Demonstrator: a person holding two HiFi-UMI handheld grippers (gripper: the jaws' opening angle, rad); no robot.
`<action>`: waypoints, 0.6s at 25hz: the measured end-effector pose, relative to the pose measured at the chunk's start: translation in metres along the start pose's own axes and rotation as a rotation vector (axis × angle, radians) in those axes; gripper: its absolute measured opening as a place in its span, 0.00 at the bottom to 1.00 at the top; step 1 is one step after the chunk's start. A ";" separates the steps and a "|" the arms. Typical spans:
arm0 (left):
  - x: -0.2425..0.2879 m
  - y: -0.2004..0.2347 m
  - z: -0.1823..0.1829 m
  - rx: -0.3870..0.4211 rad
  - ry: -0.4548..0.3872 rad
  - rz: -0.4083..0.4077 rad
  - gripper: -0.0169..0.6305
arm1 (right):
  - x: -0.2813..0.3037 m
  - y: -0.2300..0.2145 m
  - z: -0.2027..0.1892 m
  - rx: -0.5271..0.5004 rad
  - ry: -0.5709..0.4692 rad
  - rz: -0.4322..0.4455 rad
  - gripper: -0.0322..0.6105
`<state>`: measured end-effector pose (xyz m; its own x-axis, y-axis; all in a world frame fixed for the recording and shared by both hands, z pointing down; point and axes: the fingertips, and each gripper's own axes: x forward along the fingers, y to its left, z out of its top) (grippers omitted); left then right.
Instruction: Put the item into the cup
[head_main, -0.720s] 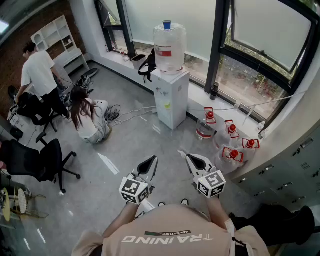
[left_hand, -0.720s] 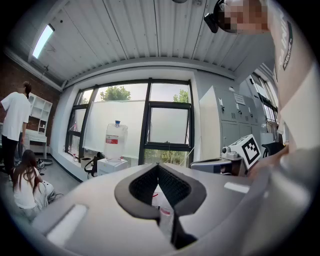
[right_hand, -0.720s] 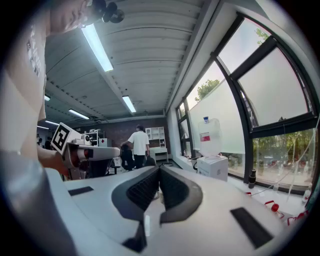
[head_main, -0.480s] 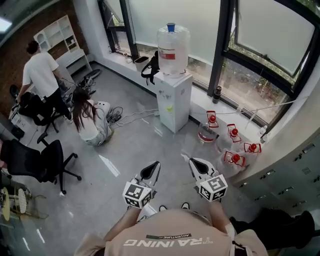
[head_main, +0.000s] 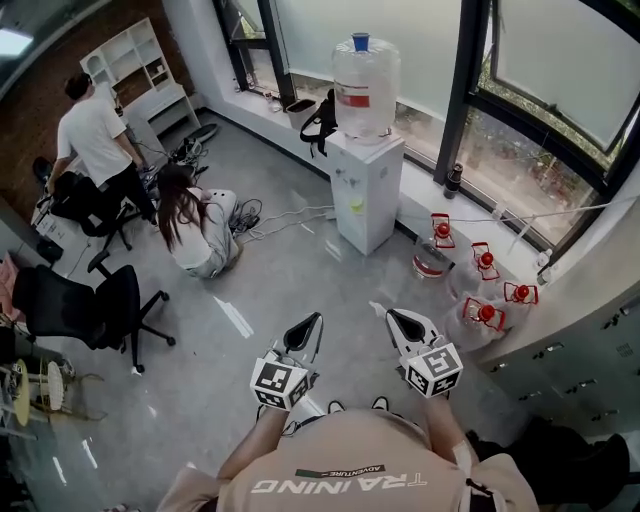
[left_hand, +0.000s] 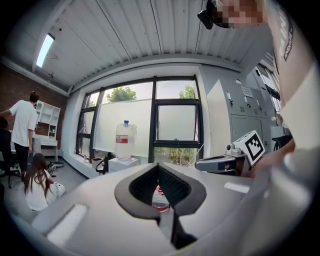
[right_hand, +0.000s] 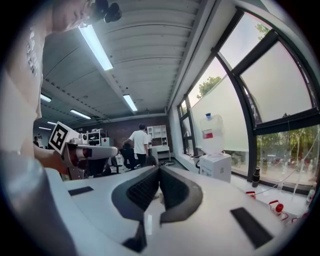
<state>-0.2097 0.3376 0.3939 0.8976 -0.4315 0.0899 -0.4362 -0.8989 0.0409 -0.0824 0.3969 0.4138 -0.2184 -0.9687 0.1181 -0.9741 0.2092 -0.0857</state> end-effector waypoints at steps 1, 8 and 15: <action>-0.002 0.003 -0.001 0.001 0.002 0.007 0.04 | 0.002 0.000 0.000 0.001 0.002 0.001 0.07; -0.002 0.018 -0.007 0.004 0.016 0.027 0.04 | 0.015 -0.006 0.005 -0.011 -0.007 -0.005 0.07; 0.010 0.036 -0.002 0.017 0.017 -0.037 0.04 | 0.031 0.004 0.006 -0.008 0.000 -0.032 0.07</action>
<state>-0.2169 0.3011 0.3987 0.9120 -0.3962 0.1058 -0.4010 -0.9156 0.0280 -0.0931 0.3673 0.4113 -0.1868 -0.9750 0.1204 -0.9811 0.1789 -0.0737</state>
